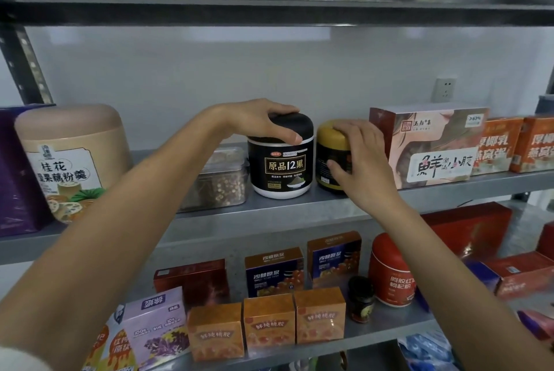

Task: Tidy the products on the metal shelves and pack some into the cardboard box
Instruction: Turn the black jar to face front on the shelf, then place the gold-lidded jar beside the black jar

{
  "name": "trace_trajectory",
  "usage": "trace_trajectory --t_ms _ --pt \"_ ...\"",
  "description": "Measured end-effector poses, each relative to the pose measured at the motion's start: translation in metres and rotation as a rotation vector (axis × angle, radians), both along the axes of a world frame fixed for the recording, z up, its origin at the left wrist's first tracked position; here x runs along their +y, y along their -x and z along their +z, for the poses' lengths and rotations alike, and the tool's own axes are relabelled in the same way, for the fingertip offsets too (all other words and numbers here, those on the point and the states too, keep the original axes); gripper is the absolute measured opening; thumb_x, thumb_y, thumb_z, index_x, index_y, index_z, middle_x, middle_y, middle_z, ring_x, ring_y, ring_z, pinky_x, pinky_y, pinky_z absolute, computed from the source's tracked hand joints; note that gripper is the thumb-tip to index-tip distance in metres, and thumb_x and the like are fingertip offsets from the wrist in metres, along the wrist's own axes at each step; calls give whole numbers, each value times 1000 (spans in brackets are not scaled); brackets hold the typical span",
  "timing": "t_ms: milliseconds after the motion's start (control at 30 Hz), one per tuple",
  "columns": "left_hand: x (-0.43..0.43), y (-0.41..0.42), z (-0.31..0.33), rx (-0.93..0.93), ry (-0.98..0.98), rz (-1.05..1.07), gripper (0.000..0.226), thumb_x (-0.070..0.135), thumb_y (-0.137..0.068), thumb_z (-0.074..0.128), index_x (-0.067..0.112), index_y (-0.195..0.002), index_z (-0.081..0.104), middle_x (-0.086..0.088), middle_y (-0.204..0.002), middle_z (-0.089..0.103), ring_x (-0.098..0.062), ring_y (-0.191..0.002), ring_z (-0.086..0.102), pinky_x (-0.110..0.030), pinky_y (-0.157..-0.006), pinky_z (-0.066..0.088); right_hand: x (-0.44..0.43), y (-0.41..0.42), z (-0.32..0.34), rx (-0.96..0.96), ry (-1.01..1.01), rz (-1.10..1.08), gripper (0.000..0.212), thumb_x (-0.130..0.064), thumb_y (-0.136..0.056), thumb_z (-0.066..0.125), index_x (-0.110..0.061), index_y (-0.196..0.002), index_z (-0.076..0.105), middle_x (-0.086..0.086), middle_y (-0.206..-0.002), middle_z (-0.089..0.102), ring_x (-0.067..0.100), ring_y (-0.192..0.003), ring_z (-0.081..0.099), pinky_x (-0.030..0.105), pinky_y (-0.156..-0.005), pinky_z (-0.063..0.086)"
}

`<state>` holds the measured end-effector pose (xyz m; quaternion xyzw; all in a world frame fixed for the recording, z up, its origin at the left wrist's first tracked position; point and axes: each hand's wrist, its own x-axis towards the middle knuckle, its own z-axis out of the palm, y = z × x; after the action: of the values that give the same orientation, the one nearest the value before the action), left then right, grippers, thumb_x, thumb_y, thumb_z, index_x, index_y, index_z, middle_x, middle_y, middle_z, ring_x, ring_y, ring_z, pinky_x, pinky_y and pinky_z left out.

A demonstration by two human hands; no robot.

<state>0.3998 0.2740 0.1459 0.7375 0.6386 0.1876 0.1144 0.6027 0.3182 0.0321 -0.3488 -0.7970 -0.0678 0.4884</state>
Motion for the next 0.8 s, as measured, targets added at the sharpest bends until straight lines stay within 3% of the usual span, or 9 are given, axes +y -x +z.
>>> trace_trajectory --t_ms 167,367,567,800 --pt "2 2 -4 26 -6 -35 68 39 -91 65 30 -150 34 9 -146 43 -7 -117 41 -20 -94 31 -2 -7 2 22 51 70 57 -11 -82 70 -11 -135 47 9 -137 44 22 -131 30 19 -104 18" --pt "6 9 -11 -16 -44 -41 72 41 -87 69 30 -150 35 7 -148 44 -10 -124 44 -22 -100 34 0 2 7 99 138 66 60 -10 -84 69 -9 -138 44 7 -145 40 22 -137 28 22 -110 19" --pt "8 10 -14 -59 -68 -53 73 43 -85 72 33 -148 38 9 -146 46 -7 -121 46 -19 -97 34 -6 -2 12 146 134 13 56 -12 -78 76 -14 -130 55 6 -134 51 21 -128 36 15 -95 22" --pt "6 9 -12 -63 -57 -66 68 40 -87 69 35 -148 38 9 -146 45 -11 -126 45 -21 -98 35 -11 -2 5 133 172 -53 72 -24 -71 83 -19 -134 49 8 -146 33 25 -136 23 21 -100 19"
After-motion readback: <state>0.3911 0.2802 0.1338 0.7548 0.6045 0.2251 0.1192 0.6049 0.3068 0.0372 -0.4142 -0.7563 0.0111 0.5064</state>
